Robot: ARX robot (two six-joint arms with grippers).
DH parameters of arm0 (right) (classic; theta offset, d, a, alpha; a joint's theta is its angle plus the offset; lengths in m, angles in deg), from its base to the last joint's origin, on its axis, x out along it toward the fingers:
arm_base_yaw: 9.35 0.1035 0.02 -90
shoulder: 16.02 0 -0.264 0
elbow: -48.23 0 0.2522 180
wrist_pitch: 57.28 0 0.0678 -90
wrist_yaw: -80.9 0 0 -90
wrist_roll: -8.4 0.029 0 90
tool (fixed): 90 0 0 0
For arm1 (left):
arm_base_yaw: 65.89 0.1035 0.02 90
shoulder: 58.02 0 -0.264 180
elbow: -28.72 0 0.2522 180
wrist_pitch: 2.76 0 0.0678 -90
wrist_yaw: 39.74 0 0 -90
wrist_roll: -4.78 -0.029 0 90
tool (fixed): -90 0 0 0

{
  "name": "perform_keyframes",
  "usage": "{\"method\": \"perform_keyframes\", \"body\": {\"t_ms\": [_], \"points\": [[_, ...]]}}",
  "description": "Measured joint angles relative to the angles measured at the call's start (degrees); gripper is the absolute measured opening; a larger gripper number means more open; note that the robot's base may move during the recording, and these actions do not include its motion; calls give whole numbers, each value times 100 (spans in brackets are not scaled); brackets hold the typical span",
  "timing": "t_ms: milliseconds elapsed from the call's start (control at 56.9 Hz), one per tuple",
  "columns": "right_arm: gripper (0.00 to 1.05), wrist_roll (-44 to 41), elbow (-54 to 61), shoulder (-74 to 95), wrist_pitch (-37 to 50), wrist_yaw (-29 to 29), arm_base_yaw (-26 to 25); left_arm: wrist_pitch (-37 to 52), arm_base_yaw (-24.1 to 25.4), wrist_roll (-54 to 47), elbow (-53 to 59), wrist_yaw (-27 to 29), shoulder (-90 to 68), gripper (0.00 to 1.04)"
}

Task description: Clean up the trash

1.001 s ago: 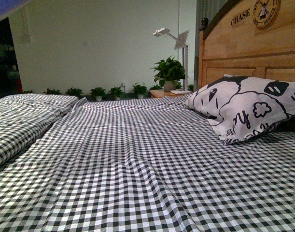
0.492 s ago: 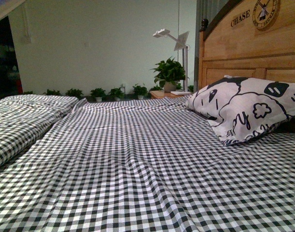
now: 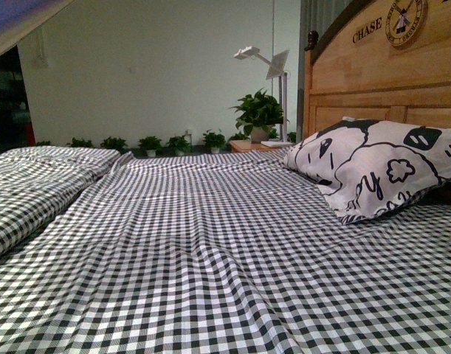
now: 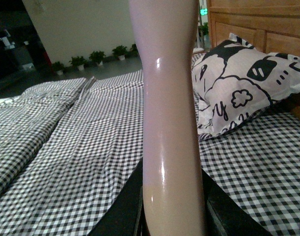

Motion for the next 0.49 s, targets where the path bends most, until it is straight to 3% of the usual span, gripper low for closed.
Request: {"method": "perform_keyframes", "body": {"t_ms": [492], "points": [[20, -2, 0, 9, -133, -153, 31, 0, 15, 15, 0, -103, 0, 29]]}}
